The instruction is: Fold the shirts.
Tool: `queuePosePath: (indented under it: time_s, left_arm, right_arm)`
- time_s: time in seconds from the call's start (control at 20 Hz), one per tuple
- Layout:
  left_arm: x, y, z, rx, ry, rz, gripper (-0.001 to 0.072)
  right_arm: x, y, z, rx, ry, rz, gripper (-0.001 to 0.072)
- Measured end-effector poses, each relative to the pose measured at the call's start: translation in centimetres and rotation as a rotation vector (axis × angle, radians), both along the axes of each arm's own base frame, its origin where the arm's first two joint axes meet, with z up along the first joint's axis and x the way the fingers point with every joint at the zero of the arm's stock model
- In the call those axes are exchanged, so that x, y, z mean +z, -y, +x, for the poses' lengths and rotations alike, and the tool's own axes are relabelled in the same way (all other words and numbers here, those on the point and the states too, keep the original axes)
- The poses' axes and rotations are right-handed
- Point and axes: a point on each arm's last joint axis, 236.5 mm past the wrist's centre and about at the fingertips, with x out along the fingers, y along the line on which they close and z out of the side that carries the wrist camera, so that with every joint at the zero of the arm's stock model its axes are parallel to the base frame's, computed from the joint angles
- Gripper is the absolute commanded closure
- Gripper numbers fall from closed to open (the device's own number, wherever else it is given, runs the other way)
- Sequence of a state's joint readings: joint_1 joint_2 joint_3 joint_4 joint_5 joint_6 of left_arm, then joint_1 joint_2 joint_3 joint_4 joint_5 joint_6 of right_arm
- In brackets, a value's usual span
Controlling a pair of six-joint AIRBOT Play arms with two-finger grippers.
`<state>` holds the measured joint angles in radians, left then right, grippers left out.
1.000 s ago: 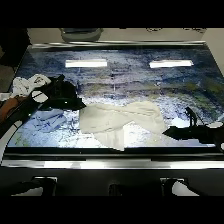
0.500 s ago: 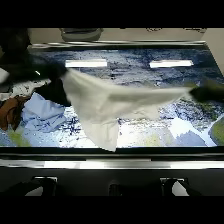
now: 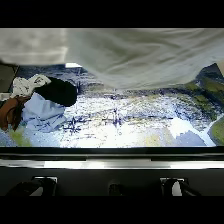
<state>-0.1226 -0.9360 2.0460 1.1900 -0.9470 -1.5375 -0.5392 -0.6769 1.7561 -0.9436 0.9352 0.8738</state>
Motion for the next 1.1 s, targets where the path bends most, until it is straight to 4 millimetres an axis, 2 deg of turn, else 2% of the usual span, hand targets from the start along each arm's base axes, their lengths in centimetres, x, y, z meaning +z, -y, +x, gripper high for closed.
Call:
queuePosePath:
  time_s: [0.1,0.25,0.35,0.45,0.55,0.7,0.75,0.85,0.9,1.0,1.1]
  left_arm:
    - [1.1,-0.3,-2.0,0.001,0.036,-0.009,0.0677]
    - [1.6,-0.6,-3.4,0.002,0.039,-0.034,0.0677]
    - [0.4,-1.0,-3.0,0.021,-0.017,-0.035,0.0677]
    - [-2.5,-1.4,-1.1,0.054,-0.128,-0.014,0.0677]
    - [-7.9,-1.7,2.7,0.091,-0.308,0.034,0.0676]
    - [-20.7,-1.4,9.7,0.113,-0.655,0.145,0.0677]
    - [-25.0,-1.2,11.7,0.115,-0.752,0.172,0.0677]
    - [-33.6,-0.6,15.1,0.101,-0.931,0.217,0.0676]
    - [-37.0,-0.3,16.6,0.09,-0.992,0.226,0.0677]
    - [-43.6,0.5,19.5,0.073,-1.096,0.234,0.0676]
    - [-48.0,1.0,22.4,0.069,-1.142,0.226,0.0675]
  right_arm:
    - [0.9,-0.8,-2.0,-0.016,0.032,-0.02,0.0657]
    - [0.2,-1.2,-3.3,-0.037,0.001,-0.015,0.0657]
    - [-1.5,-0.8,-3.0,-0.048,-0.071,0.002,0.0658]
    - [-4.0,0.2,-1.9,-0.067,-0.181,0.019,0.0658]
    - [-8.8,2.1,0.7,-0.072,-0.379,0.055,0.0659]
    - [-19.4,5.1,5.6,-0.035,-0.756,0.162,0.0659]
    - [-24.0,6.0,7.5,-0.015,-0.898,0.201,0.0658]
    - [-31.9,6.9,10.9,0.011,-1.104,0.236,0.0658]
    - [-35.6,7.2,12.8,0.017,-1.18,0.237,0.0657]
    - [-41.8,7.6,16.7,0.016,-1.267,0.233,0.0657]
    - [-46.0,7.8,21.1,0.001,-1.247,0.248,0.0657]
